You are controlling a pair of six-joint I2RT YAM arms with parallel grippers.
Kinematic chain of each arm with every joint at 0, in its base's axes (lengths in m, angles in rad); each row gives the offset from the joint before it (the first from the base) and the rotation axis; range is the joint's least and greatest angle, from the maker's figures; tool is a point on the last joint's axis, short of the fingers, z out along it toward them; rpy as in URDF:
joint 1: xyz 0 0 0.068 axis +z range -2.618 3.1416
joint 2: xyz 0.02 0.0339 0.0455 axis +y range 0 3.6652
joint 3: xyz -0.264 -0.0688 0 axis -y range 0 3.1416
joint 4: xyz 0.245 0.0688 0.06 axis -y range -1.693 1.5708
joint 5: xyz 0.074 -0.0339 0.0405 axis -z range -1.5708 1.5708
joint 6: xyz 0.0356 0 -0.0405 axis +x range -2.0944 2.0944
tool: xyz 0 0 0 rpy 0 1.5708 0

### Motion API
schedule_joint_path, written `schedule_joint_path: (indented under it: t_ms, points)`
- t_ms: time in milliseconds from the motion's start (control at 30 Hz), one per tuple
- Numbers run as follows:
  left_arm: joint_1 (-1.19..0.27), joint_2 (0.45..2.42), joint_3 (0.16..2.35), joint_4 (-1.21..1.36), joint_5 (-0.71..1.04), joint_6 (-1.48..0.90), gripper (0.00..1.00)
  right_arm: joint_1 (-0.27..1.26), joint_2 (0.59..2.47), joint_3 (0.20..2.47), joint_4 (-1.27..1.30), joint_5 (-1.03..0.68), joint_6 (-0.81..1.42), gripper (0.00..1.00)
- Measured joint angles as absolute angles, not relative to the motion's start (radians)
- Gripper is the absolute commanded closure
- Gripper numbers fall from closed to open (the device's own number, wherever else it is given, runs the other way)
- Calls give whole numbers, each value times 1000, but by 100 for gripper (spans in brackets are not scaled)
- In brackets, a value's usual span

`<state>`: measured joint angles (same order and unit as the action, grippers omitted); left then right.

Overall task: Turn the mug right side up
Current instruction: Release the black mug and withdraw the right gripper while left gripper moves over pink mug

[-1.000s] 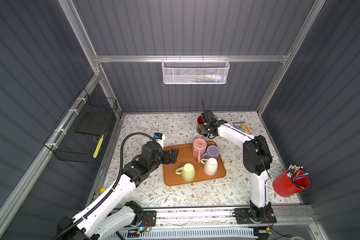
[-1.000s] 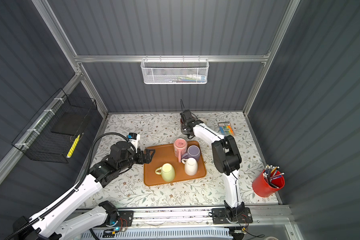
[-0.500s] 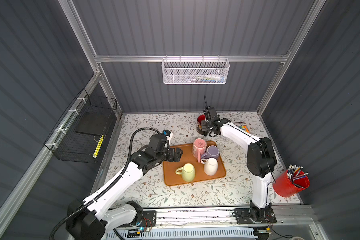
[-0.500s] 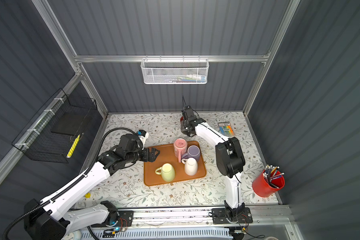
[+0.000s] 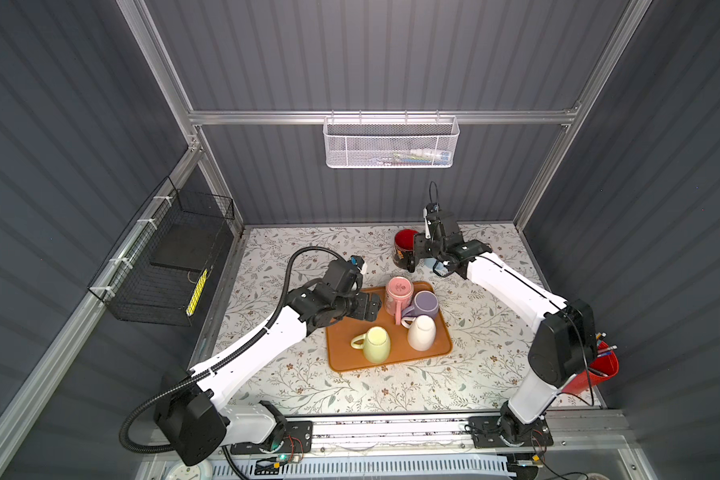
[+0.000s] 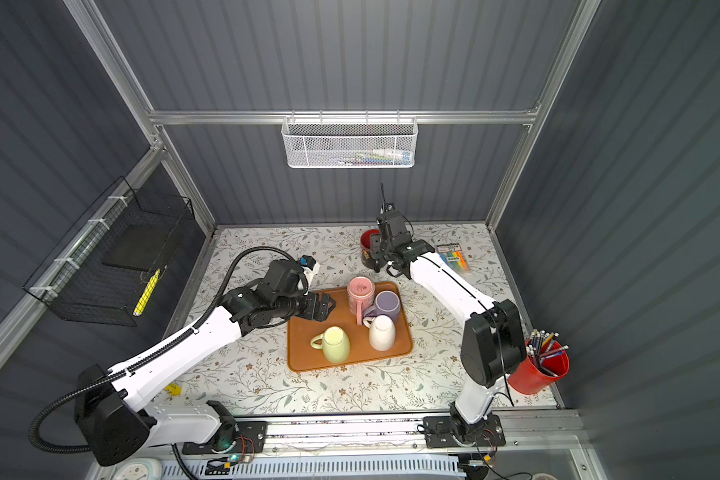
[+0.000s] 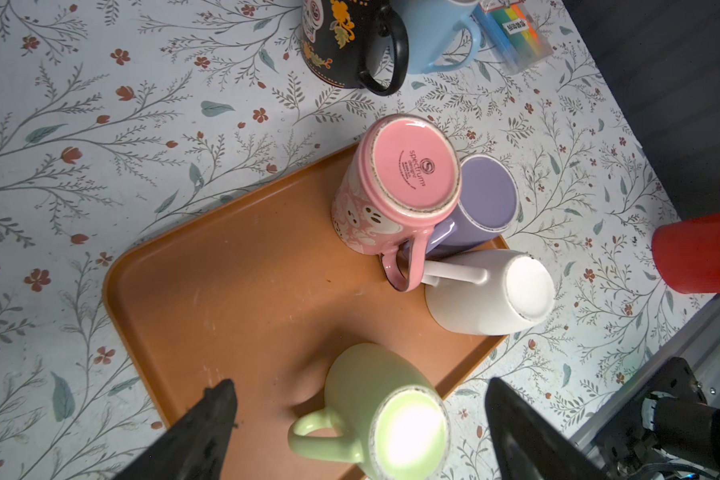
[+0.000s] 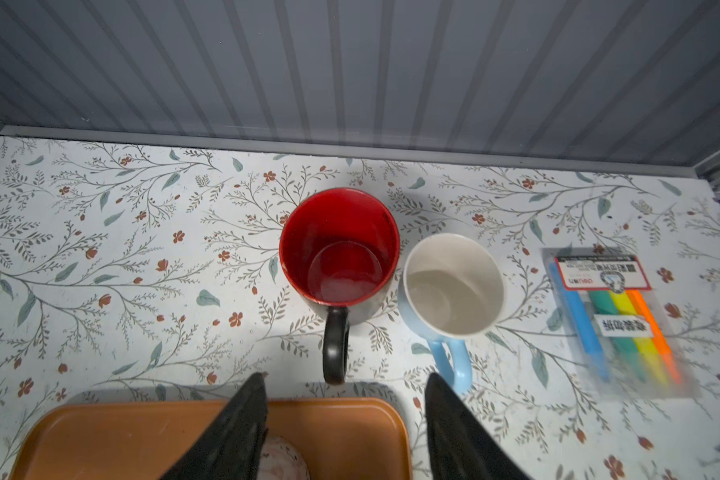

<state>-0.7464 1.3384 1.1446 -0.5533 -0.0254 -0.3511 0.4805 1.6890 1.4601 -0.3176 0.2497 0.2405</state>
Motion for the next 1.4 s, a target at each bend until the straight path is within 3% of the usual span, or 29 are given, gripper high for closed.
schedule_joint_path:
  t_ms: [733,1400]
  points:
    - [-958,1677,1387,-645,-278,-376,17,387,1229,915,-178,82,447,30]
    - [-977,1849,1488,-651,-382,-389,20,374,1137,781,-134,23,490,29]
